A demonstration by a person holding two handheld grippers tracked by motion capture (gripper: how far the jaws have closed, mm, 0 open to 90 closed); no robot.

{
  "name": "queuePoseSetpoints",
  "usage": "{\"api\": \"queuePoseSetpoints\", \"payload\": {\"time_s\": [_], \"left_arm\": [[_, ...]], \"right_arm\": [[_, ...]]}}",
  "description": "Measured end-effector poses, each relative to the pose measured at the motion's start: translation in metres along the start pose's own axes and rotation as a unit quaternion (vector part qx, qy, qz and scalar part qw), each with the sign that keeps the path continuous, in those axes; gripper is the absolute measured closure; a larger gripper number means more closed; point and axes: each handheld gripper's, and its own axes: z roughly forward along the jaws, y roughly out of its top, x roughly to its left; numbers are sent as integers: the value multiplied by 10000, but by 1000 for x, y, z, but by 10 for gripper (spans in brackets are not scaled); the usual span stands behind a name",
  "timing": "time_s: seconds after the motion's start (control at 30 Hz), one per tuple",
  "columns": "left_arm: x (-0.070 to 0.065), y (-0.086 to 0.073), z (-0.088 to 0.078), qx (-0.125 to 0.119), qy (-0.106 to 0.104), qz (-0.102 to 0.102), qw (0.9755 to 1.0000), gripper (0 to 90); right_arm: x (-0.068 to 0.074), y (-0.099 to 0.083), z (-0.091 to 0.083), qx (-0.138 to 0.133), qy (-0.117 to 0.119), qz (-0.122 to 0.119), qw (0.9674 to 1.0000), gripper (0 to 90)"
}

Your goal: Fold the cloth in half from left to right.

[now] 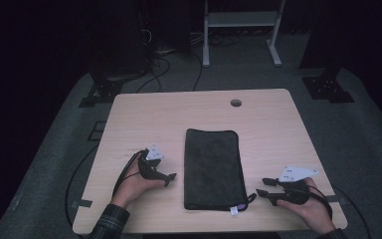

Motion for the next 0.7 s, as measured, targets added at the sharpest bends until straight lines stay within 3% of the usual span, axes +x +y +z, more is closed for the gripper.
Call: {"api": "queuePoseSetpoints", "payload": {"time_s": [0.3,0.5,0.7], "left_arm": [[0,0,0,-5,1,1,10000,0],[0,0,-1,-7,-23,23,10000,0],[2,1,-2,-150,-103,89,9998,99]], "right_arm": [[-21,18,18,-132,-173,-57,9997,480],[-37,30,29,-241,-239,59,9994,477],[-49,42,40,-267,-233,128,9993,471]]}}
